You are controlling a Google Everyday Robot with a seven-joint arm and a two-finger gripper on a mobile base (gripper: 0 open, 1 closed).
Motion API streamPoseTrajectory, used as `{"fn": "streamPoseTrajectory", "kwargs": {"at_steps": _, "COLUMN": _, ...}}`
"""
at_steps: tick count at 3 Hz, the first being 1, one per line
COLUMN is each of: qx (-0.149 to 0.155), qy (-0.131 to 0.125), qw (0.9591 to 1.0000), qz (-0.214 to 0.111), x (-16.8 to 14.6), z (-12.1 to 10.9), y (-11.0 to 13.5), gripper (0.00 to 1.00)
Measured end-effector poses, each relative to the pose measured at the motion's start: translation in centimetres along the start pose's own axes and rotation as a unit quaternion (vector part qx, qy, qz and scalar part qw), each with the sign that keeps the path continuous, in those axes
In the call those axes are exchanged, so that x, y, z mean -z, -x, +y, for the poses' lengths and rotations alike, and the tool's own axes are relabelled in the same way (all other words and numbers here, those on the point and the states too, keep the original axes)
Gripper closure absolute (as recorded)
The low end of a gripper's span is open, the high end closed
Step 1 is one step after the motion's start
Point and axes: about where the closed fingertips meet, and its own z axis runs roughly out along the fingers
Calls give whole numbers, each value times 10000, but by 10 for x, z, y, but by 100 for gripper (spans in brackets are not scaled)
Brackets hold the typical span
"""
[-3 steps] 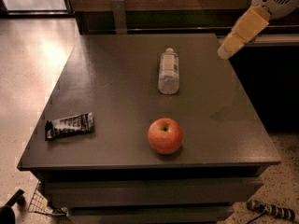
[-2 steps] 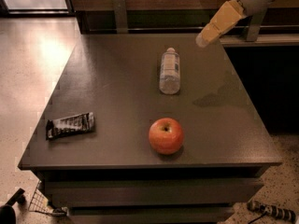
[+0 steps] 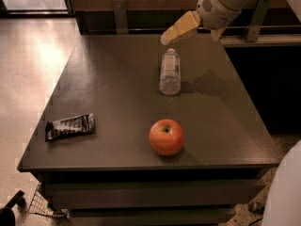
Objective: Place blue plastic bottle upright
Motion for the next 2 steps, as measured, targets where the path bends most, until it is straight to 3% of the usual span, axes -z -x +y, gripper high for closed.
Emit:
{"fn": "streamPoseTrajectory", "kwargs": {"at_steps": 1, "qx": -626, "qy": -72, "qw": 9980, "qz": 58, "x": -12, "z": -1, "y": -18, "gripper": 0}}
{"fn": "streamPoseTrajectory", "kwargs": {"at_steps": 2, "qx": -800, "qy": -80, "qw": 9966, "qz": 174, "x": -20, "z": 0, "y": -27, "gripper": 0}}
